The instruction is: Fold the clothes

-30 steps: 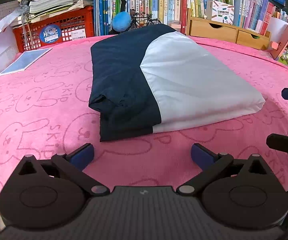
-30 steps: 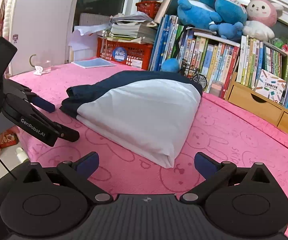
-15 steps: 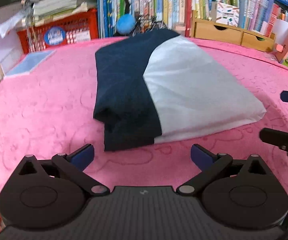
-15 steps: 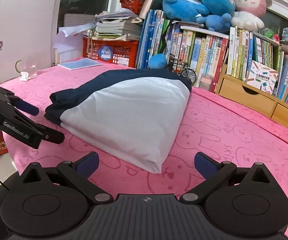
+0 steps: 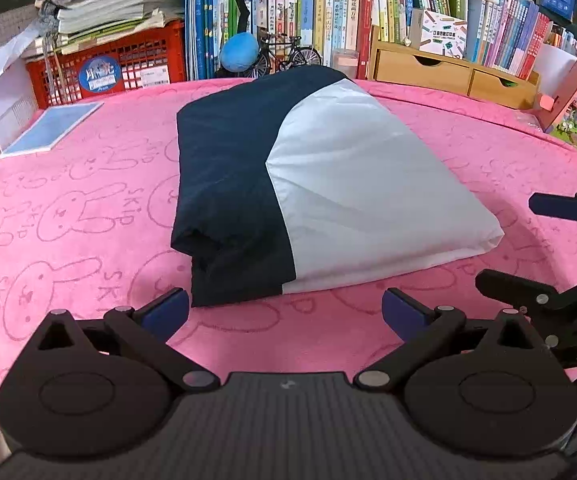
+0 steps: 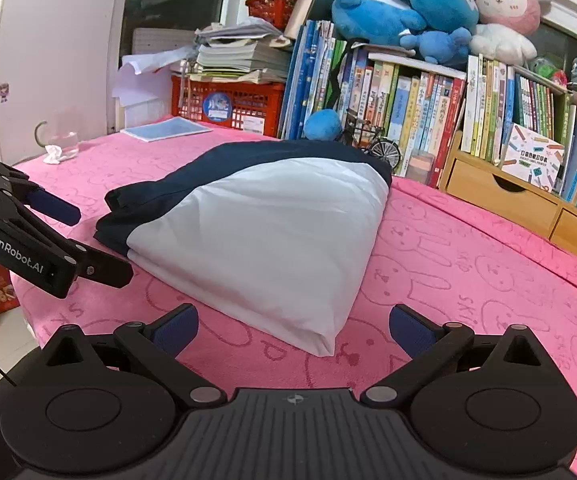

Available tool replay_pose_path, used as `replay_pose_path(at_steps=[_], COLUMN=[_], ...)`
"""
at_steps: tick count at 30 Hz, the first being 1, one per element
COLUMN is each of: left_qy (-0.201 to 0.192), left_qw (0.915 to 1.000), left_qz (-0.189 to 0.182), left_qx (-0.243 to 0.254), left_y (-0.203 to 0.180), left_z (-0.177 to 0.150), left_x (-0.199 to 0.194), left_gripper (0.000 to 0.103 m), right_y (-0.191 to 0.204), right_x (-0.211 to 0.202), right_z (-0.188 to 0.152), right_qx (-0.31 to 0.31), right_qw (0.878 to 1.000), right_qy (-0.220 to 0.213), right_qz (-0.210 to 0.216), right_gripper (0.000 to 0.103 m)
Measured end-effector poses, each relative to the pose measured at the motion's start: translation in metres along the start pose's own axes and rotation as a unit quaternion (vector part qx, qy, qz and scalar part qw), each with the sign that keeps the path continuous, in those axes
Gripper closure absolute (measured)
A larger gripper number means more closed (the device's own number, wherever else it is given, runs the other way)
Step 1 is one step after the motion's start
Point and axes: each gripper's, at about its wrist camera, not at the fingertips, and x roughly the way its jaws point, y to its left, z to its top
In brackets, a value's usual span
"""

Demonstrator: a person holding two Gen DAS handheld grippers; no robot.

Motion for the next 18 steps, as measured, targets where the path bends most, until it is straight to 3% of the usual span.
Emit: replay_pose_path(at_steps=[18], left_qy=[0.016], left_qw=[0.9998], left_qz=[-0.009], left_qx=[-0.012], left_y=[0.0012], left_z=[0.0033], left_x=[0.0082], left_gripper=[0.0], right_y=[0.0019], right_x=[0.0051], right_z=[0.0006], right_qx=[0.002], right_qw=[1.0], right_qy=[0.004], right_qz=[0.002], right_gripper=[0.0])
